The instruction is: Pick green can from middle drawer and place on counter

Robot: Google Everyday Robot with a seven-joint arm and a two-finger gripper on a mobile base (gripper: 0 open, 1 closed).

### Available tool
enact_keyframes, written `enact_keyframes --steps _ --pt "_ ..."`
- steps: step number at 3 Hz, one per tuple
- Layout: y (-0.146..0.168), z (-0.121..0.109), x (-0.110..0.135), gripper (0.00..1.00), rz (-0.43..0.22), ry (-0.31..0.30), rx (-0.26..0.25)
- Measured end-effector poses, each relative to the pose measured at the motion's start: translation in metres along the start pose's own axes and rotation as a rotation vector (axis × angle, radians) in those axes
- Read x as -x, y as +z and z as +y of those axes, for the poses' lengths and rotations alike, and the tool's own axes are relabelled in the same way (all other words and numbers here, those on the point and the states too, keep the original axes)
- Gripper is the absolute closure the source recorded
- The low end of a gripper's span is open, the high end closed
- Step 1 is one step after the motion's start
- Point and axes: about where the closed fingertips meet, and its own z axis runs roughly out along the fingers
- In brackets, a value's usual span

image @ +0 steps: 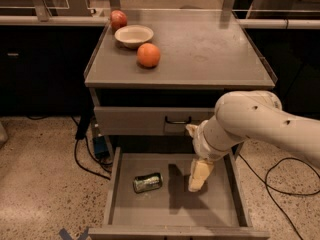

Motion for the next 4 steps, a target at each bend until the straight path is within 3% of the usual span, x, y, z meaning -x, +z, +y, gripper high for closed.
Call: enact_keyframes --steps 1,3,4 --pt "0.071 -0.003 -0.002 0.0 -0.023 0.007 0.047" --pt "0.087 -0.006 0.002 0.0 -0.029 -0.018 0.071" --pt "0.11 -0.014 0.014 0.0 -0.046 -0.058 0.099"
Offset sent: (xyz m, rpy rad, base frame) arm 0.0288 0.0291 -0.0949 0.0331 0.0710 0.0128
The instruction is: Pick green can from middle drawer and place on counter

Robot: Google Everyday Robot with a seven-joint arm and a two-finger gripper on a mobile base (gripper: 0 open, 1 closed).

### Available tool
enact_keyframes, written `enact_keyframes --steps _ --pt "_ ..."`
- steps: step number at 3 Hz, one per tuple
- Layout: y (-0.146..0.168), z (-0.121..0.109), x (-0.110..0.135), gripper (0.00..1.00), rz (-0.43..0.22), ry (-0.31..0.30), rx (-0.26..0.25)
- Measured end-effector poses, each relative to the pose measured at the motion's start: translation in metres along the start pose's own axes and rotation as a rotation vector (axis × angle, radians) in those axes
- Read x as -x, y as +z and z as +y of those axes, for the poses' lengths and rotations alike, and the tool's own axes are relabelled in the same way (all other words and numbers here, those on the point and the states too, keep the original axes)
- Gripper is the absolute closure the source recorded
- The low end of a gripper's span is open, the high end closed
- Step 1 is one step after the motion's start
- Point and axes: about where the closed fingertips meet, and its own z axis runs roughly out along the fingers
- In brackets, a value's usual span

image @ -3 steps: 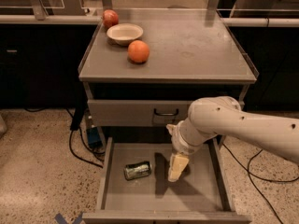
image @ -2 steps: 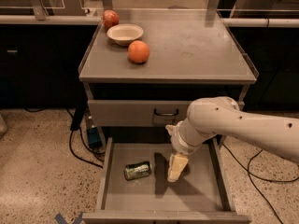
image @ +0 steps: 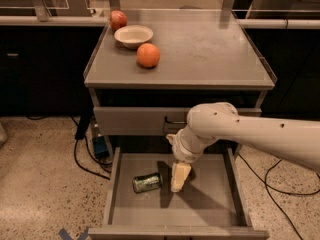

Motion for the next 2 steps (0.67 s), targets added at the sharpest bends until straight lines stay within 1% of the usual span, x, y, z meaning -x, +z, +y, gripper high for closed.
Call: enact_keyframes --steps 1,2 --pt "0.031 -0.002 0.011 0.0 -0.019 -0.035 0.019" --pt "0.062 0.003 0.016 0.0 -0.033 -0.052 0.02"
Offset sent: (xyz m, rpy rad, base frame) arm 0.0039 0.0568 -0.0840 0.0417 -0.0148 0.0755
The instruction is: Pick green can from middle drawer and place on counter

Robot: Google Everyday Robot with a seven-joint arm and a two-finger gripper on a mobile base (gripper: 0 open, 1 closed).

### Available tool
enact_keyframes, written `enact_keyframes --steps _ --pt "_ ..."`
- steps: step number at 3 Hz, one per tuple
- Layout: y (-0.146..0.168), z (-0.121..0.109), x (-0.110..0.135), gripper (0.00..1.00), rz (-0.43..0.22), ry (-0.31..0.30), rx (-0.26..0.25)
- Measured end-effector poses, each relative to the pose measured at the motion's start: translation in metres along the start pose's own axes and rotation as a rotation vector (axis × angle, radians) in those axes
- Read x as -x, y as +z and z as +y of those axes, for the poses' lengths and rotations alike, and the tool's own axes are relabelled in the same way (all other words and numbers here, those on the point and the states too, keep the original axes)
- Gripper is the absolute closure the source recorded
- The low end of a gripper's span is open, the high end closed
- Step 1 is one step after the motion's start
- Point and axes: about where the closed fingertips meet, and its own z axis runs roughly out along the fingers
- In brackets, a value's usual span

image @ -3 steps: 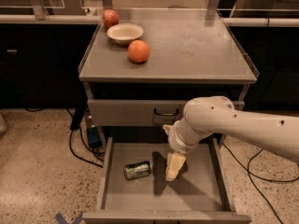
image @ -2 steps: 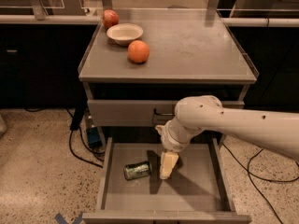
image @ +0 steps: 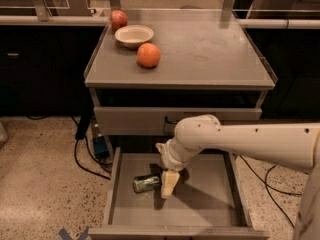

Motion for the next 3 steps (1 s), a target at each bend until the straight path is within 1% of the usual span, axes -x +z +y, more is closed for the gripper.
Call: enact_keyframes --steps 1,2,3 --pt "0.03 0.006 0.001 0.0 0.009 -0.003 0.005" --pt "0.077 0.015 0.002 0.0 0.011 0.011 0.028" --pt "0.077 0.015 0.002 0.0 0.011 0.011 0.028"
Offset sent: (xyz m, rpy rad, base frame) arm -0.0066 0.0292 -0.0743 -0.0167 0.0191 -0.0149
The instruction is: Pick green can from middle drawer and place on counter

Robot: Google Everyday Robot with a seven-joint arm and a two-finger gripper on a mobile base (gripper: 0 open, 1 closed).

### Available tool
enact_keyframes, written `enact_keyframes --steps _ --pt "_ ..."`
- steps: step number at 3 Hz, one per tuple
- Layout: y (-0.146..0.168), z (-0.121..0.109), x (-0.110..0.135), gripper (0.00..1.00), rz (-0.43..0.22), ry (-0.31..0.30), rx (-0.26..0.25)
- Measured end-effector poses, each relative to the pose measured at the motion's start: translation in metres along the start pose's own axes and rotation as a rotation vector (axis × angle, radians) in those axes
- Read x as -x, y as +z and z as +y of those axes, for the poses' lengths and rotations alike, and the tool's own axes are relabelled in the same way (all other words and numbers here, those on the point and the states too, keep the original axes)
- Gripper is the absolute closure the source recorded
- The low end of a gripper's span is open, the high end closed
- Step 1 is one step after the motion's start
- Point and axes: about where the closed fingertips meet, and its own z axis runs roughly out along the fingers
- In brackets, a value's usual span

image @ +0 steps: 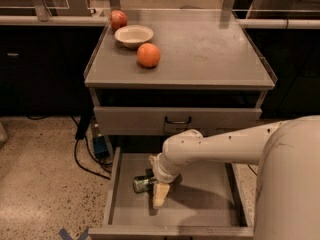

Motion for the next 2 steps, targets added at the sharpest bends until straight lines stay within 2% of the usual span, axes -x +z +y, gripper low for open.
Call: enact_keyframes --steps 2 --pt "0.032 -0.021 0.009 0.0 -0.011 -0.043 0.041"
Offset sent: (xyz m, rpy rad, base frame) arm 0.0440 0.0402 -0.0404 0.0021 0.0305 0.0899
